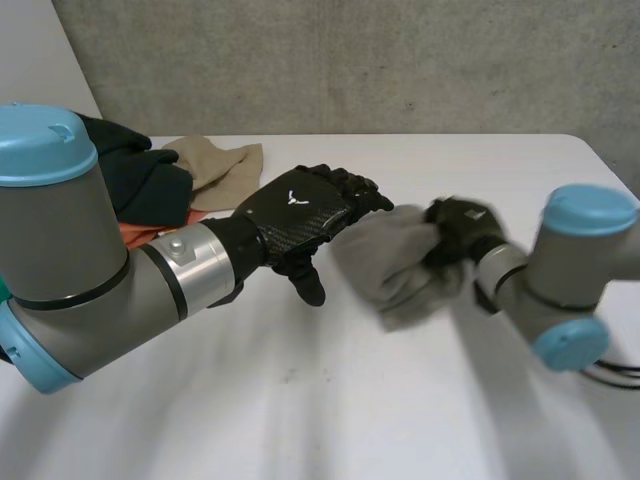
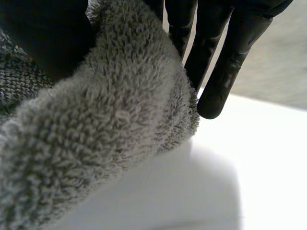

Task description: Fold the laundry.

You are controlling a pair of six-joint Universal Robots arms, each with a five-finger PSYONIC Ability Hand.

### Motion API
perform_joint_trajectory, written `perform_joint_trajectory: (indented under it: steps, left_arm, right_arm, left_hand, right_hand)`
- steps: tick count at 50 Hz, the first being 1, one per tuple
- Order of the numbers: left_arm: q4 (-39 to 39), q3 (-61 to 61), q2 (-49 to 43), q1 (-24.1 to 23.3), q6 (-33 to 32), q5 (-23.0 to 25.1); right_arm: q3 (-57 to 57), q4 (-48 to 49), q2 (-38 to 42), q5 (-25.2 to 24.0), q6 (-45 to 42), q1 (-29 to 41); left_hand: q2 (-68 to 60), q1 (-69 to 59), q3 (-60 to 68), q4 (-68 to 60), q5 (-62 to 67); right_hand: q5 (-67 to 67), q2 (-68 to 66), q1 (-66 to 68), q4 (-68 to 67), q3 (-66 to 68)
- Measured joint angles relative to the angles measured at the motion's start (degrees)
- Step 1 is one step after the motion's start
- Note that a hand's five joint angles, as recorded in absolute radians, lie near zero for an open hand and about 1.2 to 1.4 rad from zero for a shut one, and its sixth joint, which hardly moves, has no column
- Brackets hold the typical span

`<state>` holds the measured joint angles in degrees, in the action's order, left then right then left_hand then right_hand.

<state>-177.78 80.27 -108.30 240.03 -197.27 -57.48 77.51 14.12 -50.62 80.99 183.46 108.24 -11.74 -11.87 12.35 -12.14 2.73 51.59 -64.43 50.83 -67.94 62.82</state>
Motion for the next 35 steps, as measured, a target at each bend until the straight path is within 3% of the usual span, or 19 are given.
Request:
perform_joint_trajectory:
  steps: [5,11,24,35]
  left_arm:
    - [0.0,0.0,0.1,0.2,0.0,0.0]
    - [0.0,0.0,0.1,0.2,0.1,0.0]
    - [0.0,0.5,-0.1,0.3,0.0,0.0]
    - [0.0,0.9,-0.1,0.4,0.1,0.1]
  right_arm:
    - [-5.8,-1.4,1.7,1.8,-6.5,-6.6]
    - [-18.2,-3.7,9.3,4.0,-12.3,-13.1]
    - [-61.6,-19.0,34.7,5.4,-23.9,-23.3]
    - [-65.2,-14.6,36.6,4.6,-30.6,-27.6]
  left_hand:
    - [0.0,0.0,0.0,0.0,0.0]
    - [0.0,0.0,0.0,0.0,0.0]
    - [0.0,0.0,0.0,0.0,0.0]
    - [0.0,0.0,0.0,0.0,0.0]
  right_hand:
    - [1.5,-0.4,0.0,0.0,1.1]
    - [1.6,-0.8,0.0,0.0,2.0]
    - [1.6,-0.8,0.5,-0.1,2.0]
    - [1.6,-1.1,0.5,-0.1,2.6]
